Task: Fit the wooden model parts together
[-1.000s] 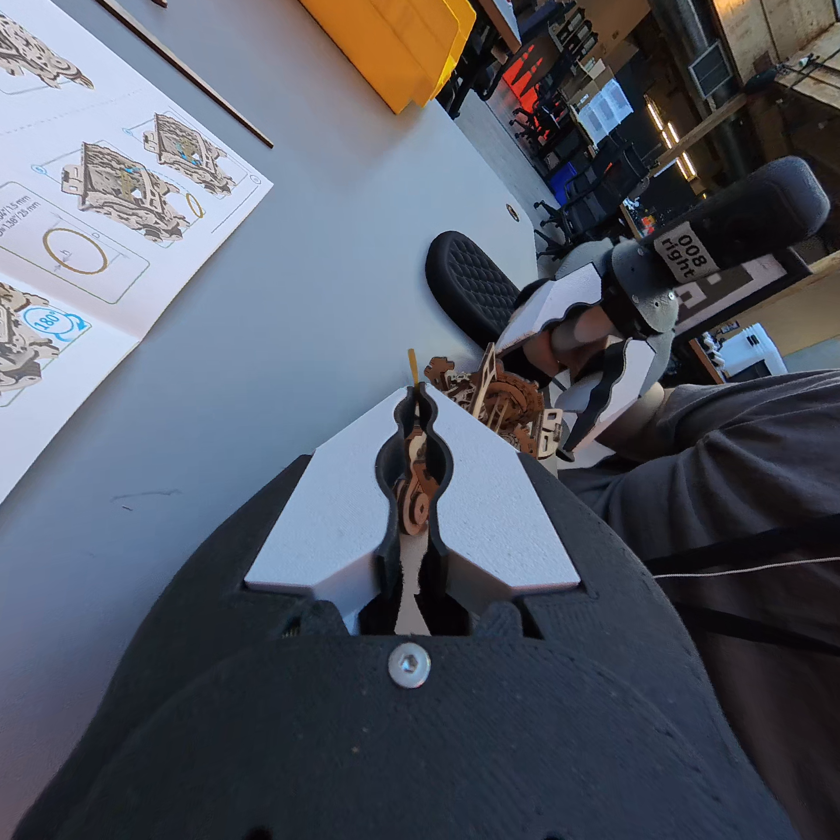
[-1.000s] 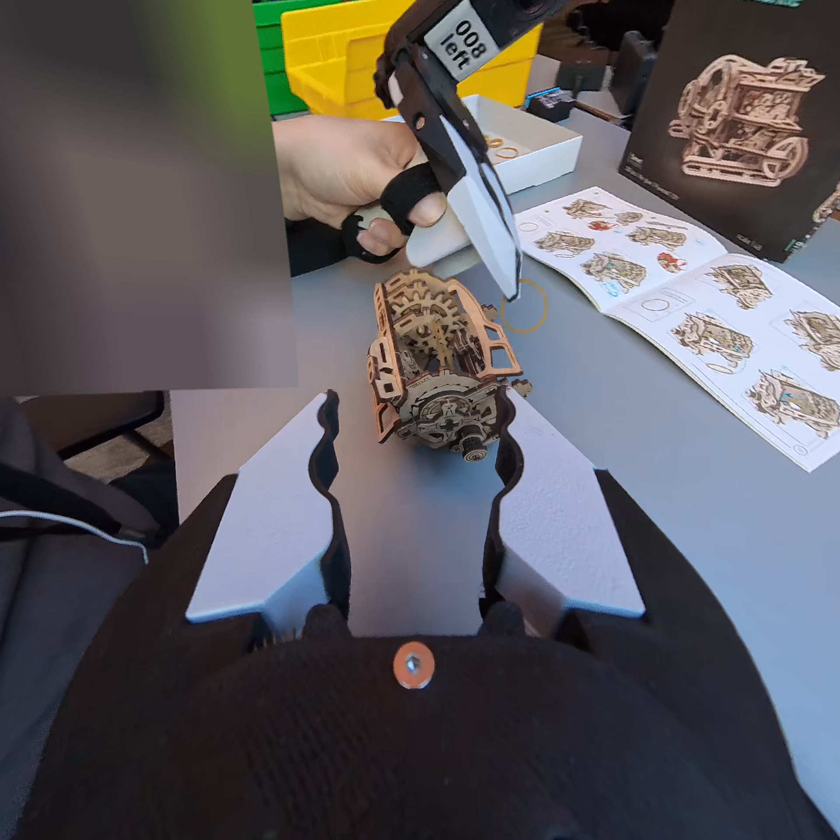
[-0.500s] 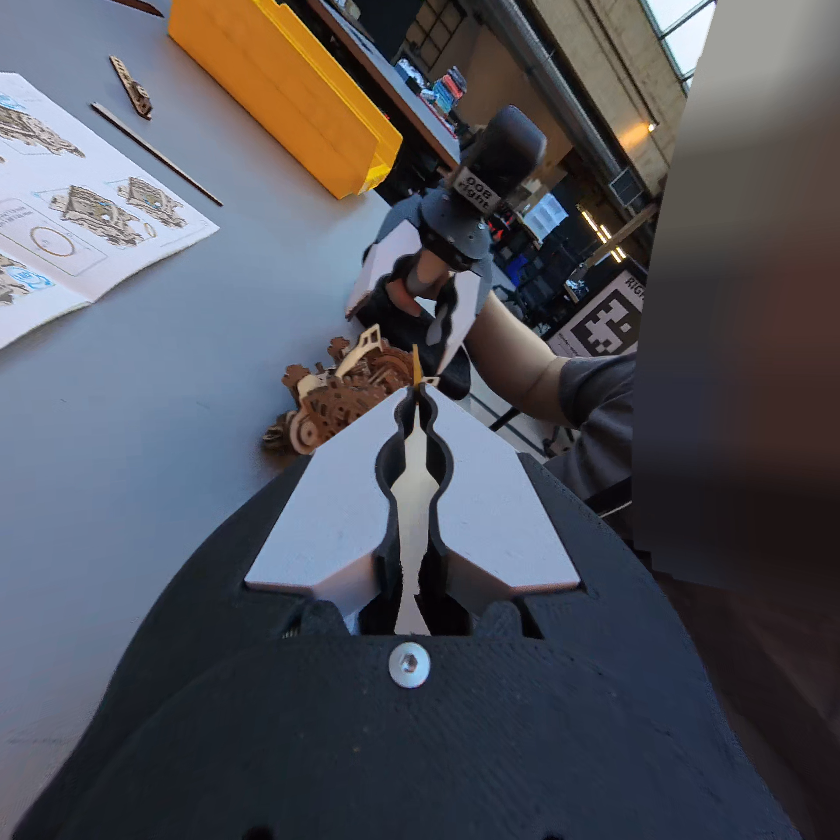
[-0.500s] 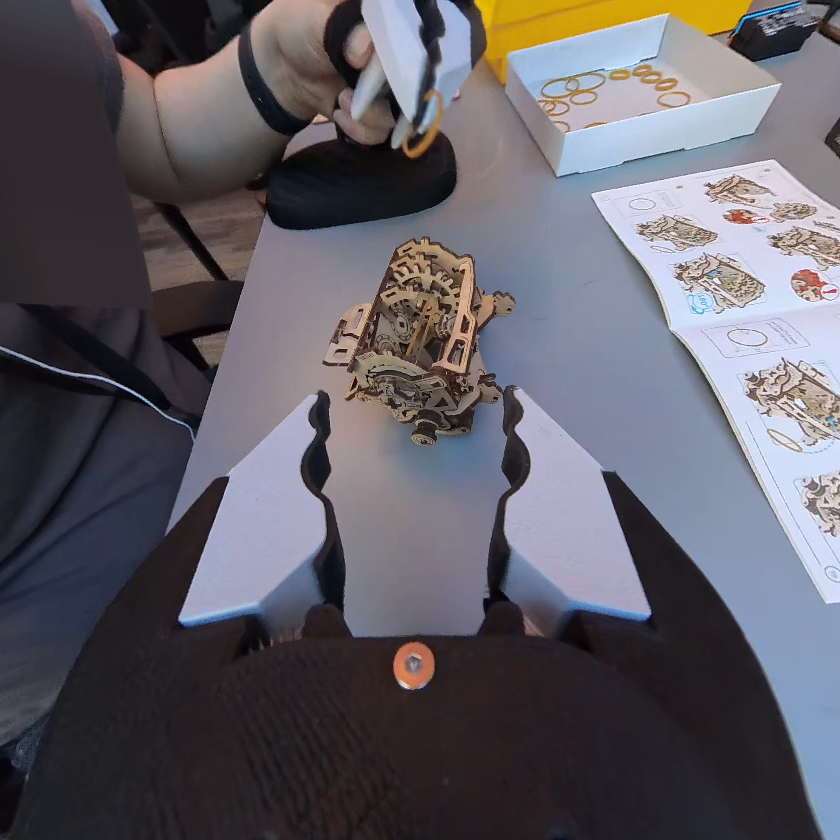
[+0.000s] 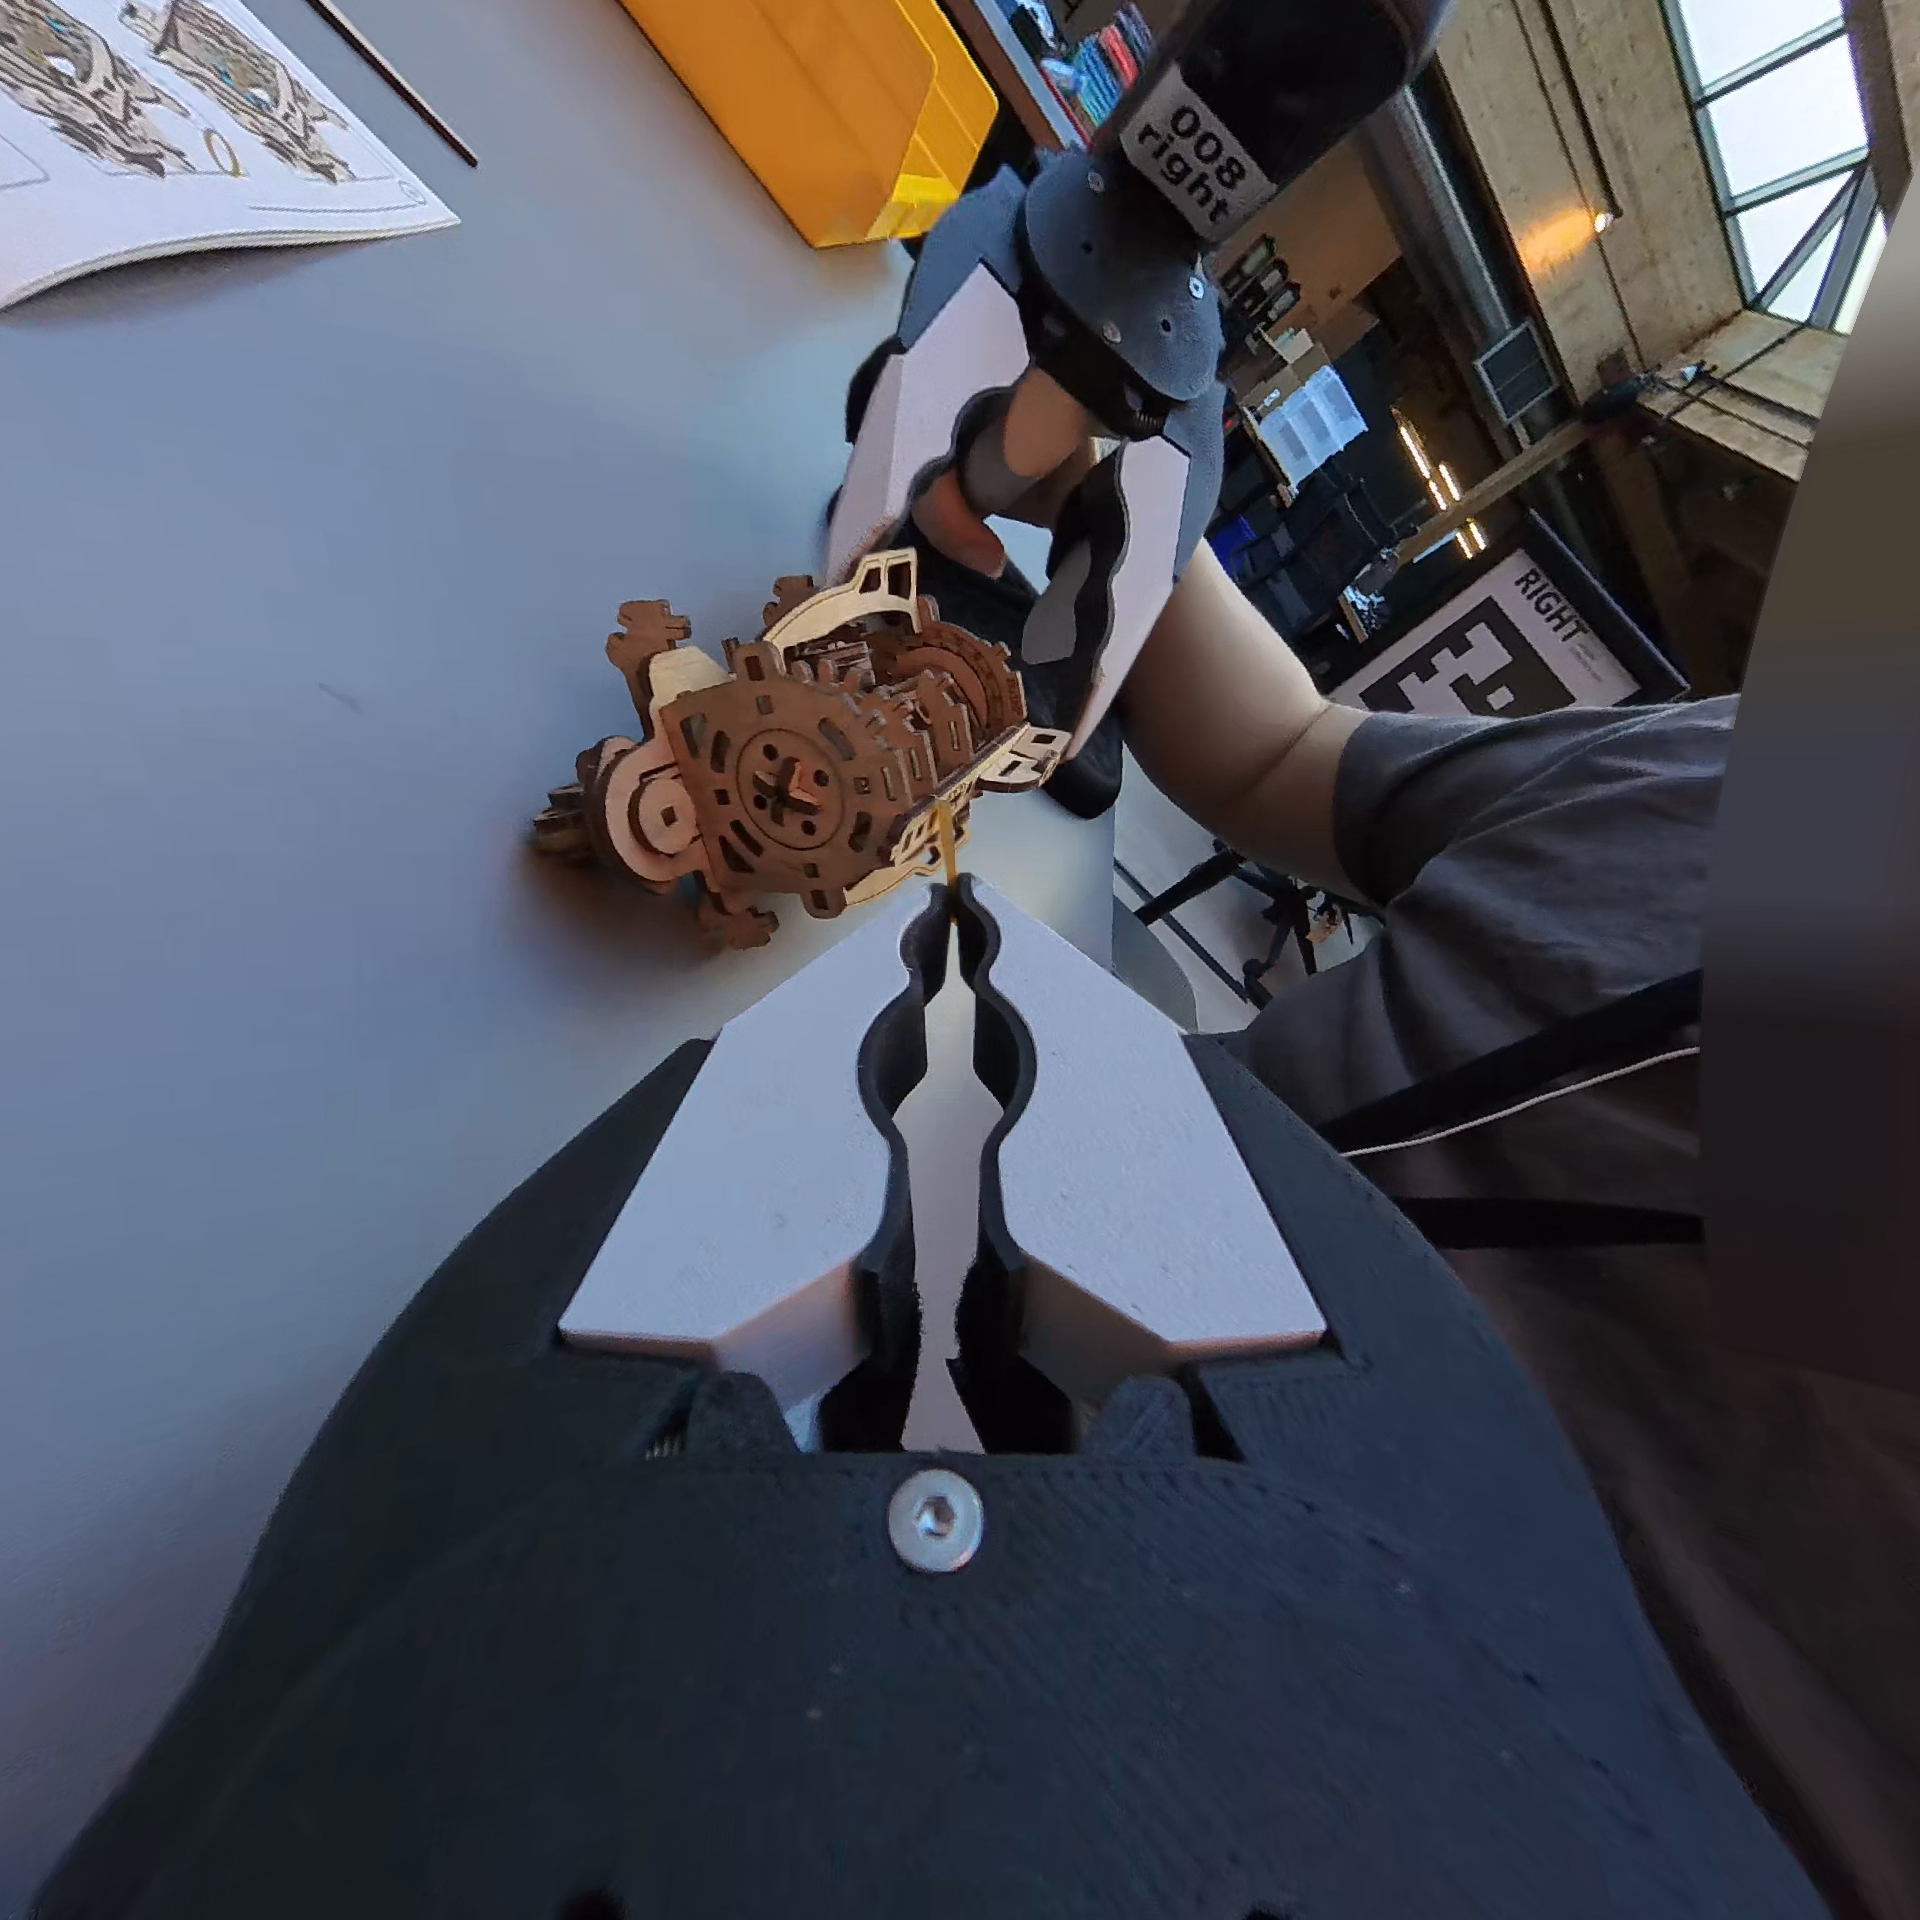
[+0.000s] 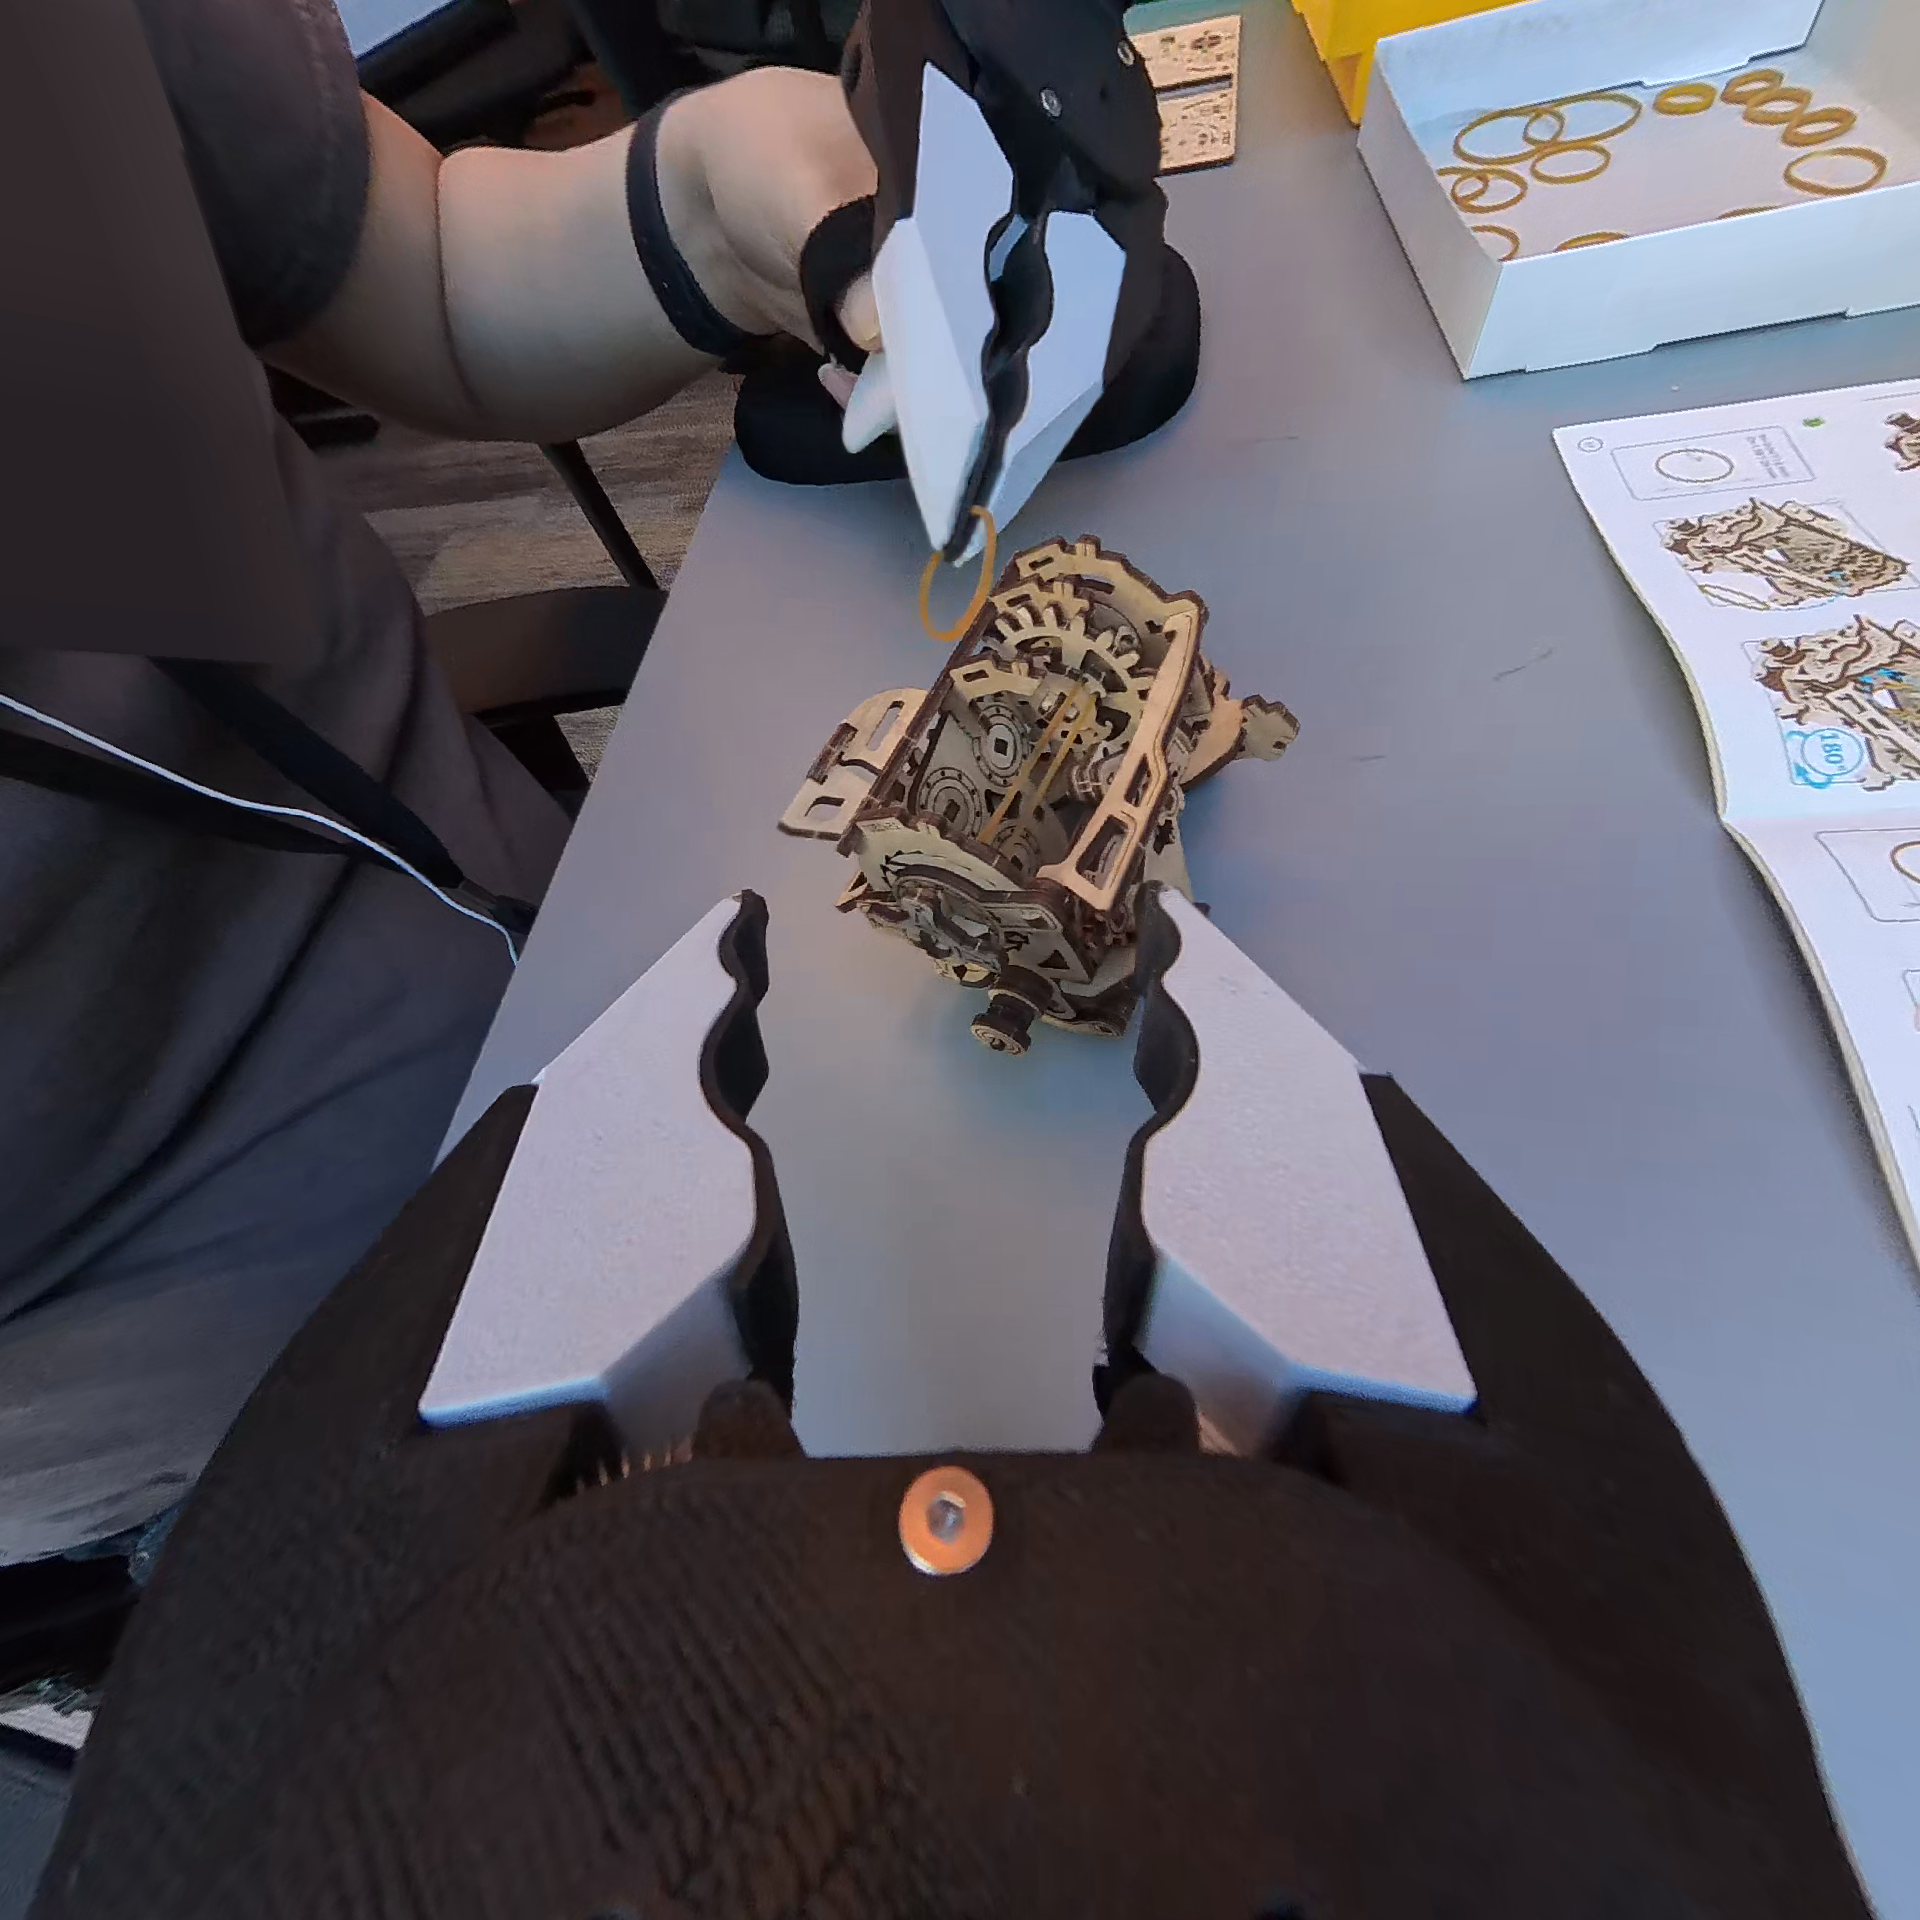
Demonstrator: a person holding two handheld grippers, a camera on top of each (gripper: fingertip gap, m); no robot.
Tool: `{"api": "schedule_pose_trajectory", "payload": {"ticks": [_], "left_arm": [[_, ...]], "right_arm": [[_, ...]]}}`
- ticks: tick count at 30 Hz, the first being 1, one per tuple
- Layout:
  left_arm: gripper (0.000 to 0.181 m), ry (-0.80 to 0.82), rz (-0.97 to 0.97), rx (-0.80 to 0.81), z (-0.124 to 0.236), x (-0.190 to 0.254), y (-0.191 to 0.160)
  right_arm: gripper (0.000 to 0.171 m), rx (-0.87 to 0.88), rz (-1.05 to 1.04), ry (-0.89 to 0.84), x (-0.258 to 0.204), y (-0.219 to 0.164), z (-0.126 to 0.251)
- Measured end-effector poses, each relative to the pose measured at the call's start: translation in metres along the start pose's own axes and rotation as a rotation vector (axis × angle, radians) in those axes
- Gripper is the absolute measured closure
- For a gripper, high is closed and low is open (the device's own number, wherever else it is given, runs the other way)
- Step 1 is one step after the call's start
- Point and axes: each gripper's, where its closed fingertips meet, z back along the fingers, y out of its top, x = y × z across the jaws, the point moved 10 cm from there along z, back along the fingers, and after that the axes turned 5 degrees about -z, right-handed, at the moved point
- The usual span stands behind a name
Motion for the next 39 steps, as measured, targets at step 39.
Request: {"api": "schedule_pose_trajectory", "payload": {"ticks": [39], "left_arm": [[0.181, 0.267, -0.071, -0.195, -0.043, 0.054, 0.049]], "right_arm": [[0.114, 0.029, 0.352, -0.116, -0.013, 0.024, 0.021]]}}
